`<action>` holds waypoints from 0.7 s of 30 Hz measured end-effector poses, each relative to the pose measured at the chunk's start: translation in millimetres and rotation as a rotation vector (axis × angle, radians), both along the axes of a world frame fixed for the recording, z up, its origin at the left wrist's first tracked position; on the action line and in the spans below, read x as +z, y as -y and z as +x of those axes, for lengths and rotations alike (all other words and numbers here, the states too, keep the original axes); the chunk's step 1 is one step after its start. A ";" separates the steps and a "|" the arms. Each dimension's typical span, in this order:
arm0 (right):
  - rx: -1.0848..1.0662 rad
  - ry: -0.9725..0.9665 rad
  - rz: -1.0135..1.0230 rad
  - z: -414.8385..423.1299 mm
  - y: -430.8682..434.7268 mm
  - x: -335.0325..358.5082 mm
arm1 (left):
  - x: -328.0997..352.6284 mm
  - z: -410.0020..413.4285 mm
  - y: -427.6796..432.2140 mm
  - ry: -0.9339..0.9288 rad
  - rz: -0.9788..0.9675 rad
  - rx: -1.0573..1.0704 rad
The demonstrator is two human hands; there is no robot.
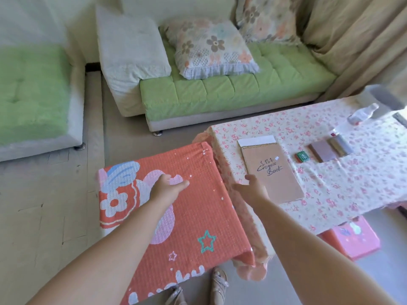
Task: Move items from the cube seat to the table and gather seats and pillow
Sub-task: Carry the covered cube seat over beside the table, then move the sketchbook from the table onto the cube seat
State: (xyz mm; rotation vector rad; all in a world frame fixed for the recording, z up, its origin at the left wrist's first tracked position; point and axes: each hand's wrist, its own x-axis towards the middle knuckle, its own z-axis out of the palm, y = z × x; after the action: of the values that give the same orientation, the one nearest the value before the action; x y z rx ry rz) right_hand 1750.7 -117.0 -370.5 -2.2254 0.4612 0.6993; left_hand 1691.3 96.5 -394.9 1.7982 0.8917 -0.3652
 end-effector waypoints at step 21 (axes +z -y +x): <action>-0.291 0.049 0.242 51.6 239.3 33.1 | 51.1 72.5 244.9 0.111 -0.016 -0.071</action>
State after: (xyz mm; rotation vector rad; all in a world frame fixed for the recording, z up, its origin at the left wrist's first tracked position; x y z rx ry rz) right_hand 1802.3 -356.4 -337.4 -1.8954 0.6259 0.5162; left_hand 1763.8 -148.4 -343.8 1.8202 0.7467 -0.3140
